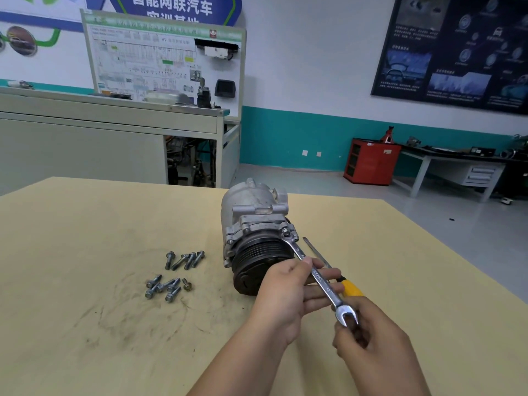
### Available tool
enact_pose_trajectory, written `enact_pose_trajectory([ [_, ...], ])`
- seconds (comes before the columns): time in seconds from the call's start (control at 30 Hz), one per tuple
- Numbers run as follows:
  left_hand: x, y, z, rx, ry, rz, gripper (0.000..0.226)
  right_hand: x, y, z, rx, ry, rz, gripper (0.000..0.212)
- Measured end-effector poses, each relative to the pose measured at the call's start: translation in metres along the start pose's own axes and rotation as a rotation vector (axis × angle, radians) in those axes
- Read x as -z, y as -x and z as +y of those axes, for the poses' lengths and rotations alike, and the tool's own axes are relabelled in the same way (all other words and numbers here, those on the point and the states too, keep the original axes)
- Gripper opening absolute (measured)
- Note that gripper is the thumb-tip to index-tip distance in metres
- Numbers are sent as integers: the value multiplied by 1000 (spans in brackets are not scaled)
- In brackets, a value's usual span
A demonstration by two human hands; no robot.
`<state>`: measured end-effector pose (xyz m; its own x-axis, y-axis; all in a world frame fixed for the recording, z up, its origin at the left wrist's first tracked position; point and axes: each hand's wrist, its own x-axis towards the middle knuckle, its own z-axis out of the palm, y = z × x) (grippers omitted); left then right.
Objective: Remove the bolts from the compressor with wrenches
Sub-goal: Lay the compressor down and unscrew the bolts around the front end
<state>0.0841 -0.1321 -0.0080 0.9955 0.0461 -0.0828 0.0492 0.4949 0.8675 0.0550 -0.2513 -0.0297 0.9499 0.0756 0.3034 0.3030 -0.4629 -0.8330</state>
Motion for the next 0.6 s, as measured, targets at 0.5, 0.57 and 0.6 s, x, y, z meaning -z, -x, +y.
enact_pose_trajectory([
  [0.5,-2,1,2,29,63,-42,28,0,2,-3,218,98,165,32],
  [0.57,-3,1,2,22,24,-41,29,2,0,-7,379,232,225,29],
  [0.6,-3,1,2,18,2,-38,30,3,0,-9,439,300,241,28],
])
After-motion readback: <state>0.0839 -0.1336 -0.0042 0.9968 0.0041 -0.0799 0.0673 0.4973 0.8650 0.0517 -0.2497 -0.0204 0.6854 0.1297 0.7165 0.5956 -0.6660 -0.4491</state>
